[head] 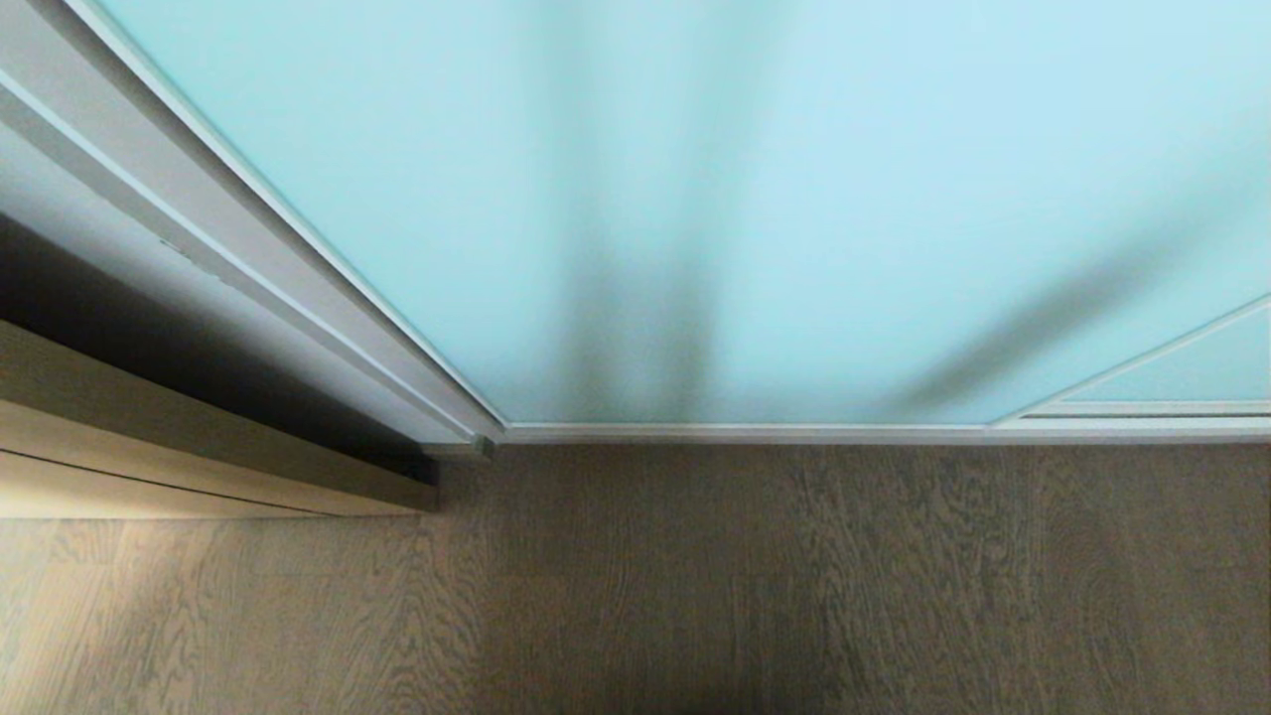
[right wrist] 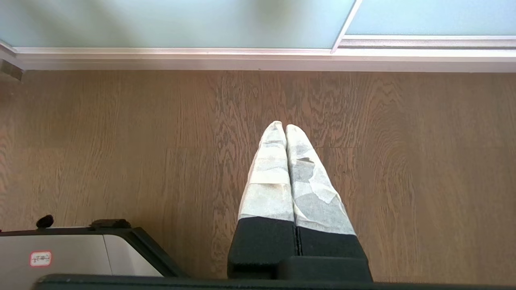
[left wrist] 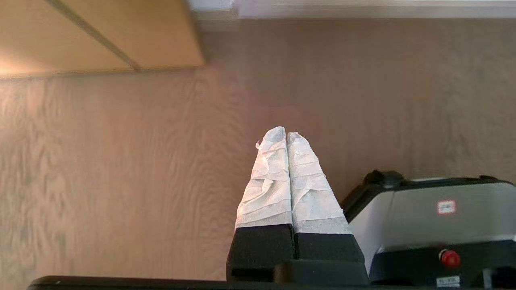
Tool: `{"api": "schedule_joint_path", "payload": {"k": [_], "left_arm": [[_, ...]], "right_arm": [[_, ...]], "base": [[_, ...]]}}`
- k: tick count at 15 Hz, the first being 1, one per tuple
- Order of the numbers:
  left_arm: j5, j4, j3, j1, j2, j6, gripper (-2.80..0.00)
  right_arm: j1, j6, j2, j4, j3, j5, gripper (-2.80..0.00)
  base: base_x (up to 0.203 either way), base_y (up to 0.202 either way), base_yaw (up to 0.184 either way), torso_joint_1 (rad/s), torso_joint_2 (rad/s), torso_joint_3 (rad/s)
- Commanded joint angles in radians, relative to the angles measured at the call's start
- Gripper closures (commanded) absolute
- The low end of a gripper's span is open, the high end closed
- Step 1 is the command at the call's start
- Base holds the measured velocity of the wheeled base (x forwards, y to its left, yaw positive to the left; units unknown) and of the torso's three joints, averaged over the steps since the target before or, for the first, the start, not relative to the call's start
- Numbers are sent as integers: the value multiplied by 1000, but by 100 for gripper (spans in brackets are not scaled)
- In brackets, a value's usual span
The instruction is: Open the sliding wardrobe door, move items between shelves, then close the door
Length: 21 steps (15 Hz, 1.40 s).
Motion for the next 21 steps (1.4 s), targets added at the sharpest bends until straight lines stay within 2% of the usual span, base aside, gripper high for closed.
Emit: {"api": "schedule_joint_path", "payload": {"k": [1,3,7,9,10,12,15,19,21], "left_arm": [[-2,5,3,-11,4,-12,0],[-3,3,3,-14,4,-55,0],[-2,13,3,-11,4,-100,0],[-13,16,3,57,7,-88,0],[-52,22,3,90,6,-74,0],[-65,53,3,95,6,-69,0],[-84,44,3,229,-17,-46,0],[-95,48,3,222,-243,-24,0],[-98,50,3,220,-275,-19,0]], "right_arm": [[1,0,-1,-1,0,-1,0],[1,0,-1,-1,0,-1,0],[1,0,-1,-1,0,-1,0],[1,0,-1,-1,0,-1,0],[1,0,-1,-1,0,-1,0],[1,0,-1,-1,0,-1,0],[1,0,-1,-1,0,-1,0],[1,0,-1,-1,0,-1,0],[1,0,-1,-1,0,-1,0]], "base": [[0,0,0,0,0,0],[0,0,0,0,0,0],[0,0,0,0,0,0],[0,0,0,0,0,0],[0,0,0,0,0,0],[0,0,0,0,0,0],[0,0,0,0,0,0],[0,0,0,0,0,0],[0,0,0,0,0,0]]}}
